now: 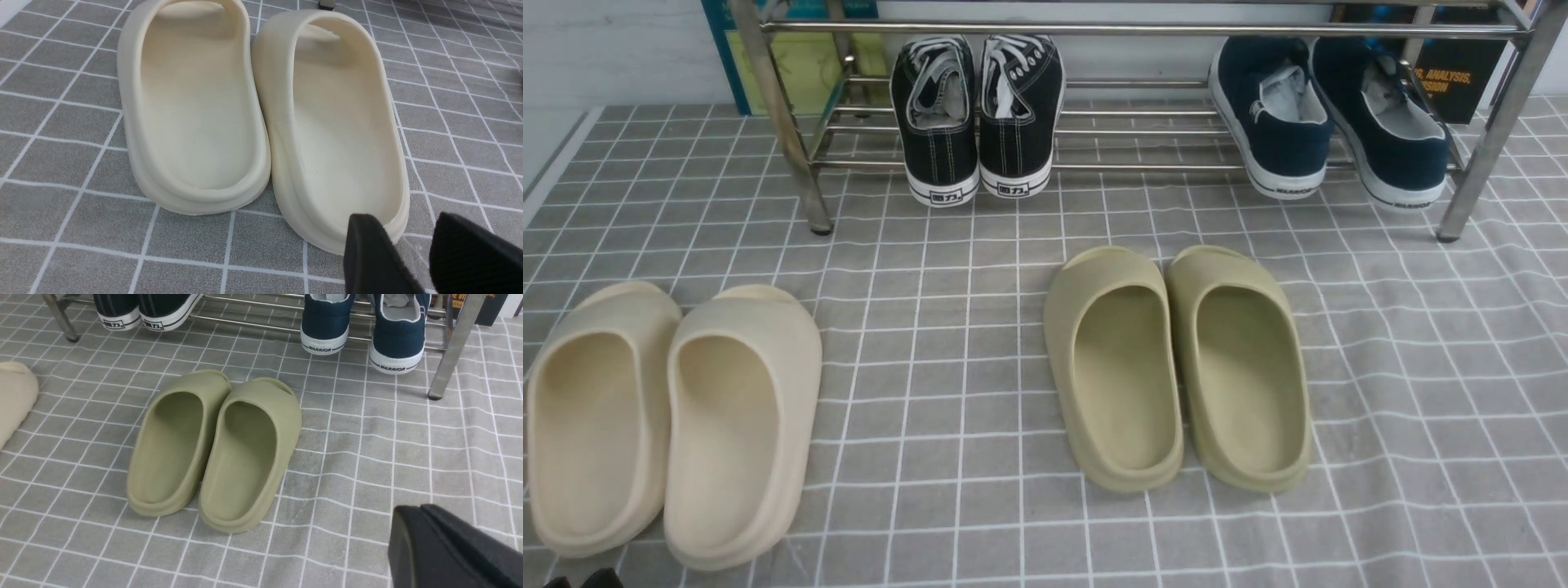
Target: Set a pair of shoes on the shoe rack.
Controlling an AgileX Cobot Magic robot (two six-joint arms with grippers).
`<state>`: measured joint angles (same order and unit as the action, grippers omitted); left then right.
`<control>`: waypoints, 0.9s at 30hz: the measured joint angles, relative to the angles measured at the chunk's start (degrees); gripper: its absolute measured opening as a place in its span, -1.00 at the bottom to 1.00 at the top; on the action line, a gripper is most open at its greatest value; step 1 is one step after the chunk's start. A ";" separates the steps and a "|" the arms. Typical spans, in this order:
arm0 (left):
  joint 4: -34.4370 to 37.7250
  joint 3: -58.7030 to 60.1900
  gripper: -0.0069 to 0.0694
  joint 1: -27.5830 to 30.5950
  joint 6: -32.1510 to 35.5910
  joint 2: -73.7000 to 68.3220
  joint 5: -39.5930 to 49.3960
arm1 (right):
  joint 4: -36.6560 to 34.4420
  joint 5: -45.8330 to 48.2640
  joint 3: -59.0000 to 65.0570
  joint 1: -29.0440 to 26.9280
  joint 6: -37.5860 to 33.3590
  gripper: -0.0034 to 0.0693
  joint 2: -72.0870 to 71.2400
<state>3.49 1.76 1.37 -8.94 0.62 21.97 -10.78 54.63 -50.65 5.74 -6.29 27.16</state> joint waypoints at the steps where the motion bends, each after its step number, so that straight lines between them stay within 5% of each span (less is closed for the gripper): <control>1: 0.00 0.00 -0.19 0.00 0.00 0.00 0.00 | 0.52 -0.07 0.00 0.00 0.00 -0.83 -0.04; 6: 0.00 0.00 -0.19 0.00 0.00 0.00 0.00 | 0.20 -3.90 2.31 0.00 0.06 -0.84 -2.28; 19: 0.00 0.00 -0.19 0.00 0.00 0.00 0.00 | 13.08 -47.26 42.03 -0.23 8.90 -0.92 -23.81; 27: 0.00 0.00 -0.19 0.00 0.00 0.00 0.04 | 13.88 -44.33 52.15 -7.27 17.44 -0.92 -27.73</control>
<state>3.49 1.76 1.37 -8.94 0.62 22.02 3.10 10.31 1.50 -1.53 11.15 -0.57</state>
